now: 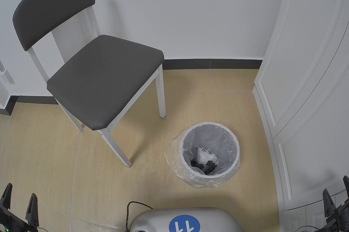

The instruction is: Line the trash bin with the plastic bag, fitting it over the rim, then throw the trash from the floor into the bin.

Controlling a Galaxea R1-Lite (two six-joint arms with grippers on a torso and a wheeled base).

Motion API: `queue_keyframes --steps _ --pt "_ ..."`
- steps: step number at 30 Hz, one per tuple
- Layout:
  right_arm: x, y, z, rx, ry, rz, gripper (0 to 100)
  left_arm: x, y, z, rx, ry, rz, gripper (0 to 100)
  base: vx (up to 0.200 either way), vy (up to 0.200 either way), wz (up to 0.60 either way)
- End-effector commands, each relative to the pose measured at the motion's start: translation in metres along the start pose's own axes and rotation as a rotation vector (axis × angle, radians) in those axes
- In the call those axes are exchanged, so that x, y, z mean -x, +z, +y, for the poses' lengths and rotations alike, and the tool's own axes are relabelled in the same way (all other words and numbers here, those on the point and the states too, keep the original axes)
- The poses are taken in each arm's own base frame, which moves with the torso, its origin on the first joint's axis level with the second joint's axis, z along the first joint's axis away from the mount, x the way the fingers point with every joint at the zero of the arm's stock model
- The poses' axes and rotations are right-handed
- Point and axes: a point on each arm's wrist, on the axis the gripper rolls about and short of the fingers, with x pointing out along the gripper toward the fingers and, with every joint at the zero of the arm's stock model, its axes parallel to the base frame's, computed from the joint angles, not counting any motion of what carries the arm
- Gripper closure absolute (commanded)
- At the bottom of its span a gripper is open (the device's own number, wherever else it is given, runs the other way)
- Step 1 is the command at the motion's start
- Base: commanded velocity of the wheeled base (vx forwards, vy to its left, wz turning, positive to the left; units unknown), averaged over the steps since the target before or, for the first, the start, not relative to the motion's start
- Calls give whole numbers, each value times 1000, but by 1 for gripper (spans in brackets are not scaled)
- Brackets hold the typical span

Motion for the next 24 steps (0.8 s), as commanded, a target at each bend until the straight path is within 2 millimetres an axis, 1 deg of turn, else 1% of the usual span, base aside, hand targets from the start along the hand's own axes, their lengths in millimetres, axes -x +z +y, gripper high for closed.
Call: queue_keyframes --steps 1,2,5,16,21,24 --pt "0 -5 0 2 7 14 0 0 -7 -1 -53 -61 30 0 0 0 0" --pt "0 -5 0 0 6 13 0 0 -8 -1 -77 -87 47 0 0 0 0" --pt "0 -5 0 0 6 11 0 0 -8 -1 -93 -93 68 0 0 0 0" --pt "0 -5 0 6 7 11 0 0 -8 -1 -88 -94 47 0 0 0 0" --pt "0 -5 0 5 6 11 0 0 -7 -1 -20 -48 41 0 0 0 0" --pt "0 -5 0 5 6 10 0 0 -8 0 -64 -49 39 0 0 0 0"
